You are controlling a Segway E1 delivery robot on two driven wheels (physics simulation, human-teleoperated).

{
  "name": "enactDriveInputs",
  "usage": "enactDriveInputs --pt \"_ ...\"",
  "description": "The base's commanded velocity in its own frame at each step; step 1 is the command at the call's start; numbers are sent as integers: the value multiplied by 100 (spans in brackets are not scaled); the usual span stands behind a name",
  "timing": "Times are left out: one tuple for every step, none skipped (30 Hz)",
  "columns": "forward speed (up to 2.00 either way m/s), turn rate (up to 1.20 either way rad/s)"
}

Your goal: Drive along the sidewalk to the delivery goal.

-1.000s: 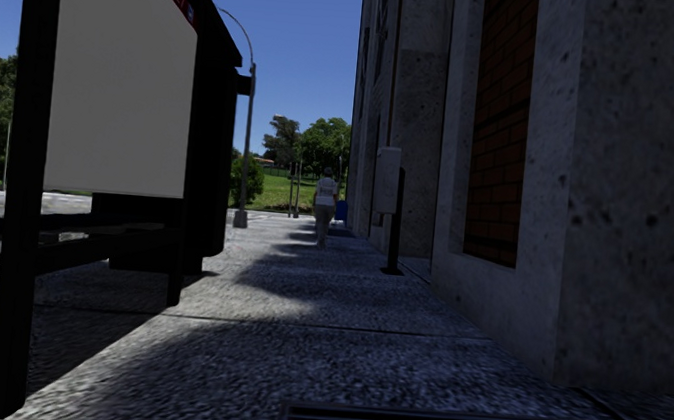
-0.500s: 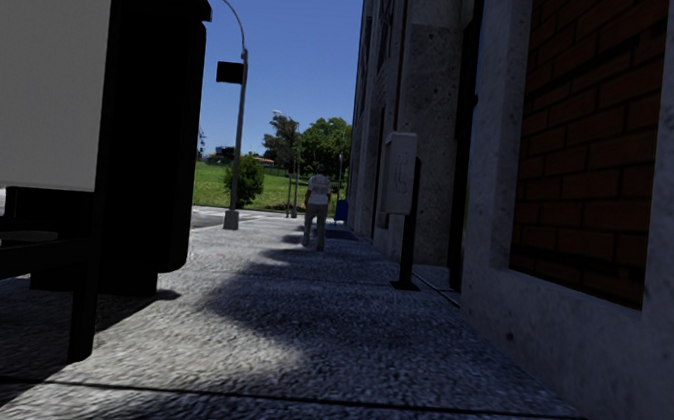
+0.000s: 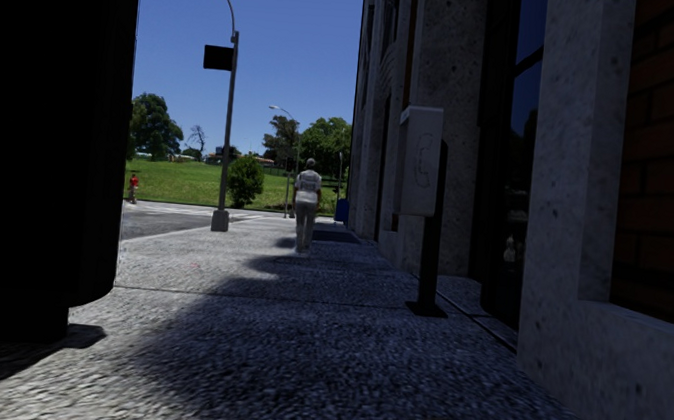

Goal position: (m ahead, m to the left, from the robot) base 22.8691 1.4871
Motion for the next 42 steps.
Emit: enactDriveInputs --pt "200 11" --pt "200 12" --pt "200 12" --pt "200 12" --pt "200 12" --pt "200 12" --pt "200 12" --pt "200 13" --pt "200 16" --pt "200 17" --pt "200 17" --pt "200 17" --pt "200 22" --pt "200 25" --pt "200 26" --pt "200 26" --pt "200 27" --pt "200 27" --pt "200 27" --pt "200 27" --pt "200 27" --pt "200 28" --pt "200 28" --pt "200 28" --pt "200 28" --pt "200 28" --pt "200 28" --pt "200 27" --pt "200 22" --pt "200 22" --pt "200 13" --pt "200 0" --pt "200 0" --pt "200 0" --pt "200 0" --pt "200 0" --pt "200 0" --pt "200 0" --pt "200 0" --pt "200 0" --pt "200 0" --pt "200 0"
